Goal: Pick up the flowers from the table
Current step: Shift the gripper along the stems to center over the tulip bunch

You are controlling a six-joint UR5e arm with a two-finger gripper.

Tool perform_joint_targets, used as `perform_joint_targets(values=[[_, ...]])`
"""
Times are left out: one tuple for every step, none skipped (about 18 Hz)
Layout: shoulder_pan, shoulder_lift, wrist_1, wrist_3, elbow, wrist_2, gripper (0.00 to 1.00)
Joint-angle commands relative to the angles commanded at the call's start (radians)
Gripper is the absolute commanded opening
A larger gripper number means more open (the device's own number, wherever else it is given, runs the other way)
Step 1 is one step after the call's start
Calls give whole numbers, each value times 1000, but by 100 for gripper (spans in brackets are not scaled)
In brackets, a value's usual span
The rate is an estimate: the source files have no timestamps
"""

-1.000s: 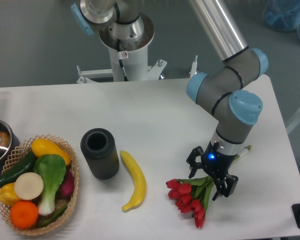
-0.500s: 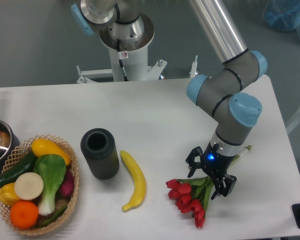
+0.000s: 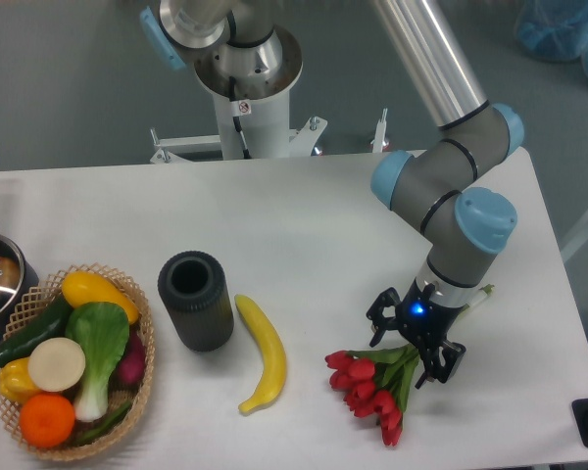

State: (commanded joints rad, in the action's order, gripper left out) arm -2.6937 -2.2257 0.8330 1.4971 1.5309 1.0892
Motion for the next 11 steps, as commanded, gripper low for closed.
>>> perform_joint_targets(values=[[0,-5,0,2,0,-14,100],[0,-11,0,-1,-2,-26,100],[0,-12,0,-2,-2,-26,100],[0,-14,0,-2,-2,-26,100],[0,-15,0,0,-2,-25,100],[0,-18,0,0,-2,-25,100],[0,-20,0,-1,-3,-25,100],[0,-25,0,2,-3,-25,100],[0,-26,0,5,-3,-25,100],[0,-29,0,6,-5,-26,100],[0,-32,0,3,-6,-26,100]])
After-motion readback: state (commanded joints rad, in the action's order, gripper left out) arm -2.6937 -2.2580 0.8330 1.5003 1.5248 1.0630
